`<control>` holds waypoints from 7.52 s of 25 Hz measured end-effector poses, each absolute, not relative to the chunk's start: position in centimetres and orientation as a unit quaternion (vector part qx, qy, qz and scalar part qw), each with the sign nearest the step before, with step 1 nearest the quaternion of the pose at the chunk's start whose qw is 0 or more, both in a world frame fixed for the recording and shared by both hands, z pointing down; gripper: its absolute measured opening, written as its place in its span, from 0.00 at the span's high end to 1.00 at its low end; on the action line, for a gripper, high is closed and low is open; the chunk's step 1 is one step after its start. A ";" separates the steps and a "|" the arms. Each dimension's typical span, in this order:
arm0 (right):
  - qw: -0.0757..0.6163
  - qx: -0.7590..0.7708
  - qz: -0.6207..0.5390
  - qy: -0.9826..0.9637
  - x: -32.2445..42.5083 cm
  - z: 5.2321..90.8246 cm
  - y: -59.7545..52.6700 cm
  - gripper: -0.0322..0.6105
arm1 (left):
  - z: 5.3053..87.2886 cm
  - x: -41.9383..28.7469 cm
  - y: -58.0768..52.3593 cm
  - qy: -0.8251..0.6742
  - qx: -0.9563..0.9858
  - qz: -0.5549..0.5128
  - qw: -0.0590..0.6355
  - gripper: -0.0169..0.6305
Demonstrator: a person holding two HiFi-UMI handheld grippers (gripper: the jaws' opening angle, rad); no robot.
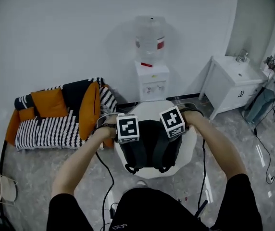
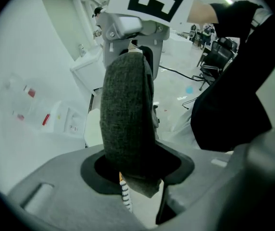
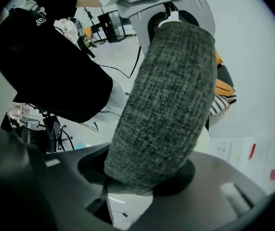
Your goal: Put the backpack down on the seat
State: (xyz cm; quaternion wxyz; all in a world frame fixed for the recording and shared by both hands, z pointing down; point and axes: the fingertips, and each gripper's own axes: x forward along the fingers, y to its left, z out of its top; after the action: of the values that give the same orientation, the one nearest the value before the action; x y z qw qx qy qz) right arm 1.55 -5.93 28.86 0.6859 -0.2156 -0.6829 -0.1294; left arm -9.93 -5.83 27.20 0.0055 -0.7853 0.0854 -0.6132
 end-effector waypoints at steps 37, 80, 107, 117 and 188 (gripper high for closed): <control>0.695 -0.236 -0.122 -0.668 7.4 32.5 -16.6 0.61 | 31.2 -4.3 -16.1 0.048 -0.793 -0.606 -0.020 0.68; 0.672 -0.293 -0.113 -0.670 12.2 68.6 -16.2 0.60 | 66.9 1.9 -14.7 0.008 -0.774 -0.607 -0.178 0.68; 0.659 -0.180 -0.121 -0.720 12.3 81.0 -23.3 0.58 | 77.7 2.1 -22.5 0.136 -0.793 -0.581 -0.123 0.69; 0.644 -0.099 -0.141 -0.745 10.4 84.5 -31.9 0.56 | 80.7 0.6 -30.6 0.196 -0.777 -0.595 -0.066 0.68; 0.308 0.360 0.129 -0.871 4.3 74.4 -35.4 0.94 | 74.4 -3.8 -33.9 0.581 -0.718 -0.223 -0.311 0.97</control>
State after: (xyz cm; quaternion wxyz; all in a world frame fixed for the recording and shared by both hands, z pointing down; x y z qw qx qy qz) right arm 4.28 -35.39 74.38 0.3078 0.3604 -0.8710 0.1290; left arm -3.84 -33.91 74.38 -0.3113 -0.7179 0.5815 -0.2227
